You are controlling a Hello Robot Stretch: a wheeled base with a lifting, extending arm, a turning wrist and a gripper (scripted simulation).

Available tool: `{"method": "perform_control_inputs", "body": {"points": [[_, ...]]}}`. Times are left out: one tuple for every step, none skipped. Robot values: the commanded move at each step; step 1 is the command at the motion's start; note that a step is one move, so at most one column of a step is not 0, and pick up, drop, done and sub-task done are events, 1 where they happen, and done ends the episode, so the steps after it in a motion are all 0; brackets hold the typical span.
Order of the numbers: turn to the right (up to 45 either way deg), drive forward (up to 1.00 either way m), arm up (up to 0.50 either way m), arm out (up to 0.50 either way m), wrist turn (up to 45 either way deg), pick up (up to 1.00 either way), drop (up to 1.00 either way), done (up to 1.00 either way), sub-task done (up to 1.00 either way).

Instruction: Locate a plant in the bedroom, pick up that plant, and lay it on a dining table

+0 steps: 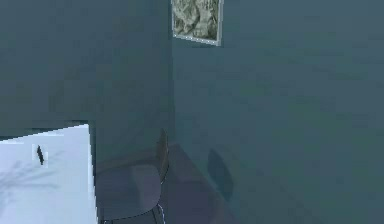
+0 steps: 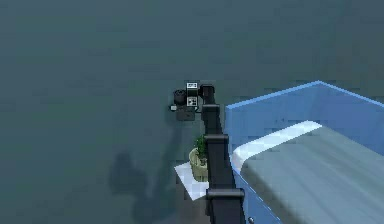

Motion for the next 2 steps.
{"method": "perform_control_inputs", "body": {"points": [[0.0,0.00,0.00,0.00,24.0,0.00,0.00,0.00,0.00],[0.0,0.00,-0.30,0.00,0.0,0.00,0.00,0.00,0.00]]}}
